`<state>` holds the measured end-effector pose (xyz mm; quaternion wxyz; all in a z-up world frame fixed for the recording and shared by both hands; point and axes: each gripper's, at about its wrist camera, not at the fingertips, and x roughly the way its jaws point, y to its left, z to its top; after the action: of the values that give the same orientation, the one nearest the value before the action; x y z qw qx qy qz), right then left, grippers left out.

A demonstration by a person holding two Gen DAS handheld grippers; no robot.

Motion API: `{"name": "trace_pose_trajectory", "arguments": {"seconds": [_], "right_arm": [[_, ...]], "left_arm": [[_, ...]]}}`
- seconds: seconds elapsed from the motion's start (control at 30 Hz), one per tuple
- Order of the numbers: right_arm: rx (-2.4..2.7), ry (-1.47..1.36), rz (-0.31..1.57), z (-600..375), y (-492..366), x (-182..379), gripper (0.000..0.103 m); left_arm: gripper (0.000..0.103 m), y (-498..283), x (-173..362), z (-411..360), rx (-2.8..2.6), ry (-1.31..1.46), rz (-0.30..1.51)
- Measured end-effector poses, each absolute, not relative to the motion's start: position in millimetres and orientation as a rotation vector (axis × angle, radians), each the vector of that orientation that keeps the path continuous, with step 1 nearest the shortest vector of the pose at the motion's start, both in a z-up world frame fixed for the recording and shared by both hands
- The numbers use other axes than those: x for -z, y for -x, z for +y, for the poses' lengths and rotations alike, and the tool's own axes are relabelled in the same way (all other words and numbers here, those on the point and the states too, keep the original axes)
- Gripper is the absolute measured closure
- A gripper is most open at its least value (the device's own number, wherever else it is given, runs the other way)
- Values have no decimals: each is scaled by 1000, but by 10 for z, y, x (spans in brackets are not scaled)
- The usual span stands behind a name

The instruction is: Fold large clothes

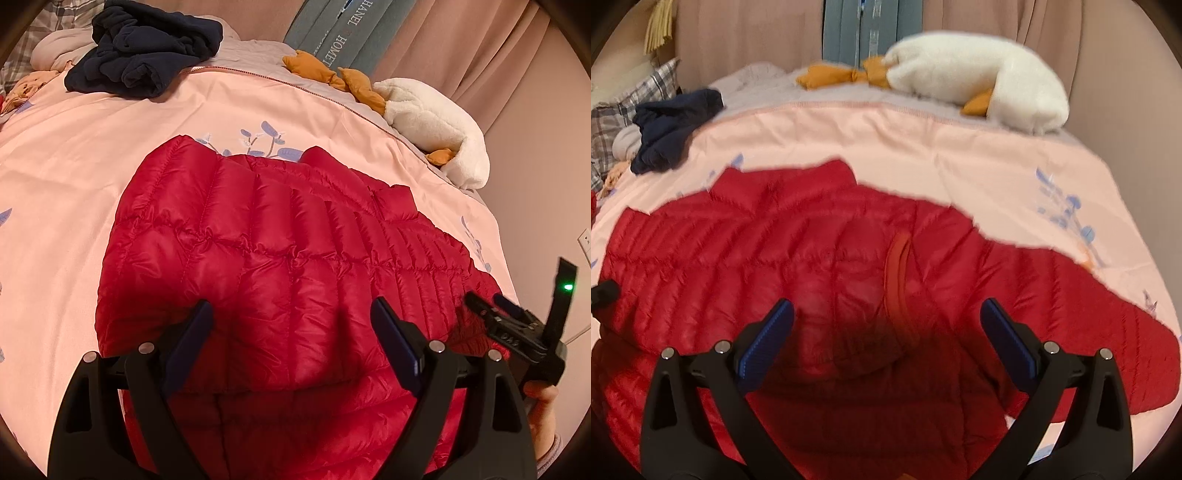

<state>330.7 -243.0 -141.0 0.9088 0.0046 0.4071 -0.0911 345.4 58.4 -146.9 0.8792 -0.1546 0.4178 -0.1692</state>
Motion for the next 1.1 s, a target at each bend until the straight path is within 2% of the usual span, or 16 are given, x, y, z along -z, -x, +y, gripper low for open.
{"name": "trace_pose_trajectory", "arguments": {"seconds": [0.03,0.13,0.2,0.23,0.27,0.3,0.33,0.4,0.6,0.77,0.87,0.9,1.03,1.1], "right_arm": [[170,-16,861,-2437,-3324,1467,11],[128,-22,882,-2419,-3320,1554,25],[99,-13,882,-2379,-3306,1558,43],[97,-5,882,-2356,-3306,1554,45],[95,13,875,-2321,-3293,1545,55],[87,18,872,-2301,-3292,1539,73],[89,24,868,-2290,-3290,1527,81],[93,35,846,-2278,-3253,1489,89],[121,27,778,-2353,-3080,1333,91],[143,1,823,-2500,-3054,1378,90],[153,29,823,-2504,-3010,1405,83],[165,37,810,-2507,-2982,1377,76],[166,39,736,-2504,-2866,1205,59],[146,47,703,-2467,-2826,1137,59]], "left_arm": [[16,-3455,1469,590,353,320,871],[16,-3457,1478,600,353,317,870],[16,-3452,1476,589,352,318,870],[16,-3453,1475,587,351,318,870],[16,-3452,1477,594,350,317,870],[16,-3448,1477,591,349,315,870],[16,-3444,1477,590,348,314,870],[16,-3442,1471,604,346,311,869],[16,-3421,1445,611,347,302,862],[16,-3421,1462,591,341,281,869],[16,-3397,1449,545,324,260,868],[16,-3383,1422,545,317,250,862],[16,-3268,1197,511,291,169,766],[16,-3252,1147,452,285,125,752]]}}
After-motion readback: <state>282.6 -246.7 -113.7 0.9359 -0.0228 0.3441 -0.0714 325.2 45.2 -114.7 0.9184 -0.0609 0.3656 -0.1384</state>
